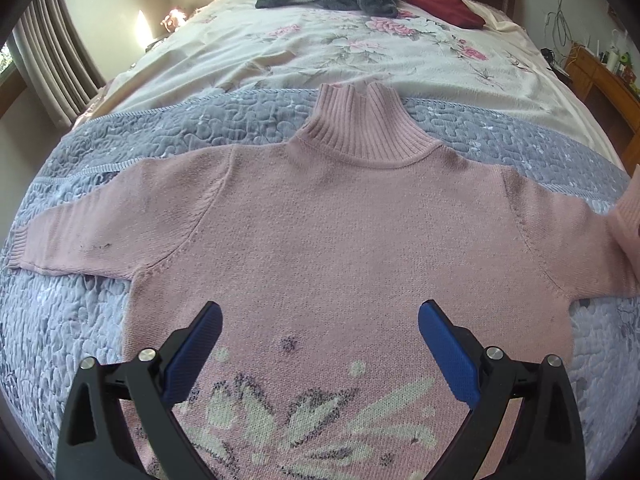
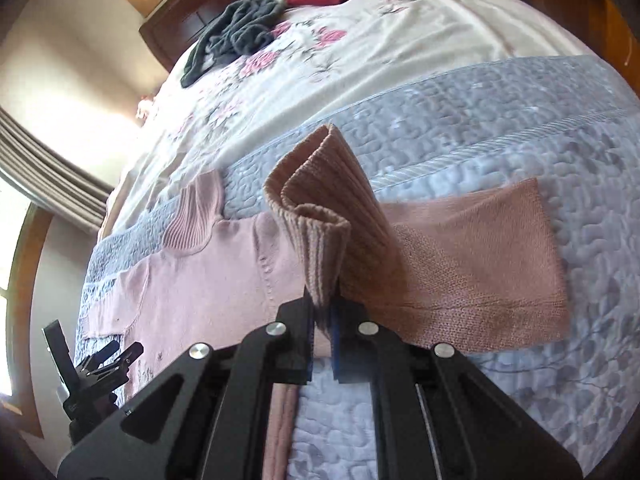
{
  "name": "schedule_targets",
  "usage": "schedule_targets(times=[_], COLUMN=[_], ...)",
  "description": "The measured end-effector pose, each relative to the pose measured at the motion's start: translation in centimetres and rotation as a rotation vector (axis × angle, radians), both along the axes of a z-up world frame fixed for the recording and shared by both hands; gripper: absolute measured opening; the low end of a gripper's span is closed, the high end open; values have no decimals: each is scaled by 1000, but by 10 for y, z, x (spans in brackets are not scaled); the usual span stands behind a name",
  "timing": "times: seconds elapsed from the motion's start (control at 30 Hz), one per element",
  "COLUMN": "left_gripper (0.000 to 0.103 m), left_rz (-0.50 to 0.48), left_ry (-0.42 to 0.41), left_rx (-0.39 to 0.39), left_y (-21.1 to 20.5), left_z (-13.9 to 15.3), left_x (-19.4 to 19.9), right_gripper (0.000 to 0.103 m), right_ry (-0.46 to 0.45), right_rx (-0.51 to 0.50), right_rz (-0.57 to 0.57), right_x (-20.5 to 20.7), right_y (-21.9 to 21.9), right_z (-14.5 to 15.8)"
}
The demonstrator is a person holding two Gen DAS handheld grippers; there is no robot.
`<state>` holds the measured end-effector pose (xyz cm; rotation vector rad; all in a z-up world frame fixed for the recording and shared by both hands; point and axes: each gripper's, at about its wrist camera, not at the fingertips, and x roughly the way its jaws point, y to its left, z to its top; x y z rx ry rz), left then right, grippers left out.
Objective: Fold small clothes
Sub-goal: 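Fold the held sleeve across the sweater body with the right gripper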
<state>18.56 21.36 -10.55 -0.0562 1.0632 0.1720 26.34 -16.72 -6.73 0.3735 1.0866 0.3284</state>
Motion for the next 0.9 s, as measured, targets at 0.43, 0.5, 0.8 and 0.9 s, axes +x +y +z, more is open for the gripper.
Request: schedule_targets(times=[0.43, 0.5, 0.8, 0.9], left_gripper=[99, 99, 98, 97], left_rz=[1, -7, -91, -98], left_ry=[42, 51, 160, 208], left_rx=[-119, -165, -392, -475], left_y=[26, 22, -27, -47], left_z=[-5, -5, -32, -45], left_x=[2, 6, 38, 52], right_gripper=[5, 5, 20, 20], right_ry=[69, 86, 116, 95], right_rx=[-131, -141, -9, 11], right_rz=[177, 183, 266, 231], right_x=[0, 0, -36, -54], right_y=[142, 147, 126, 97], right_z=[-54, -65, -71, -60])
